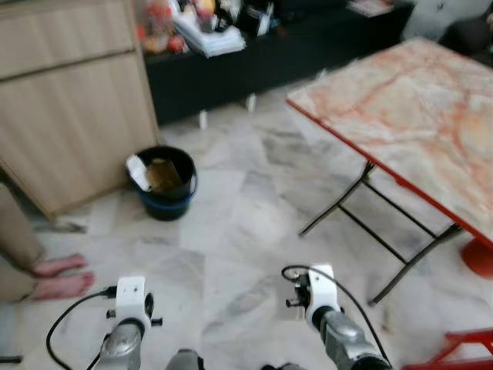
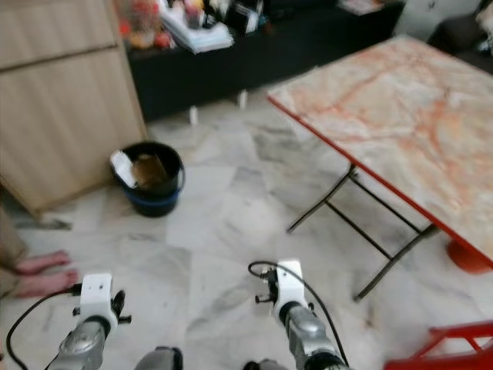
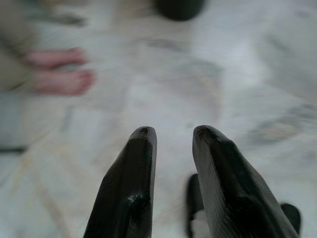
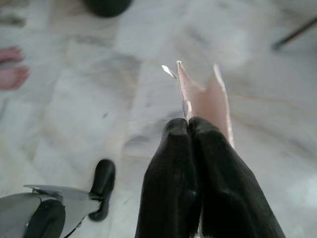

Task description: Picking trash to rubbish bin

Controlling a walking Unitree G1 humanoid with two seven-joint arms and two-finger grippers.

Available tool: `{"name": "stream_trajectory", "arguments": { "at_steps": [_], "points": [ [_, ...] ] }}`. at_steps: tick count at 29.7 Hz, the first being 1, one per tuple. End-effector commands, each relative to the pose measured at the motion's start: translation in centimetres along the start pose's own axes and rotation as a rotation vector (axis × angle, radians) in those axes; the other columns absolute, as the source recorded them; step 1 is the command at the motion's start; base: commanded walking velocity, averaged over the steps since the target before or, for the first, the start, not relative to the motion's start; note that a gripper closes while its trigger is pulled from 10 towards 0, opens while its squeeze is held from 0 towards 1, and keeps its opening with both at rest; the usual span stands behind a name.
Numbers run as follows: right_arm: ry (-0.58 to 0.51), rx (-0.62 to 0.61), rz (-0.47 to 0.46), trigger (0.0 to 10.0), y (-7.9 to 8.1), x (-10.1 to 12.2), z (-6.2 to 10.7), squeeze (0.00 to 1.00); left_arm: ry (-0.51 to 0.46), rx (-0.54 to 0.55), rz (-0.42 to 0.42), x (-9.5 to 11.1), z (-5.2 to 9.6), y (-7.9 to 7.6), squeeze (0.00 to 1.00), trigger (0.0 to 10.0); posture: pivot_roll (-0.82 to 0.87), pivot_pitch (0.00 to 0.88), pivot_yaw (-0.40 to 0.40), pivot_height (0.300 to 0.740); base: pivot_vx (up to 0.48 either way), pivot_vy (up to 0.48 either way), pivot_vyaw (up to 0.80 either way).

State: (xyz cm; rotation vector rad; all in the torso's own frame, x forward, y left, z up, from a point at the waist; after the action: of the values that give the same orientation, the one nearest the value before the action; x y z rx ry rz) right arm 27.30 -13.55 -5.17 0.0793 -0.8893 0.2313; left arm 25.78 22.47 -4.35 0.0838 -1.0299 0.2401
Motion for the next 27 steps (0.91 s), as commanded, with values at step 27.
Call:
{"name": "stream_trajectory", "arguments": {
  "at_steps": [27],
  "points": [
    [0.217, -0.09, 0.025, 10.0, -1.4, -5.7, 1.7, 0.0, 0.309, 0.239, 0.044, -8.8, 4.6, 5.2, 0.0, 10.0, 0.1, 0.152, -0.067, 0.74, 0.254, 0.0, 0.21]
  ]
}}
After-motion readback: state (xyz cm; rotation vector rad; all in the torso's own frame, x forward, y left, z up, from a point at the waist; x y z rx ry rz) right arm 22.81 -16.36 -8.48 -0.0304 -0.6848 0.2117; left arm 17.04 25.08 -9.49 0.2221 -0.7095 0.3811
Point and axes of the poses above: a point about 5 cm out from each wrist's last joint towards the gripper, its own z axis pointing back from the gripper into the wrist, its own x axis along the axis of the wrist's last joint, y = z × x, the point moved 2 cm from there along -z, pointing out of the wrist towards the gripper, and after that the axes turned 9 degrees about z, right-handed, at the moved point
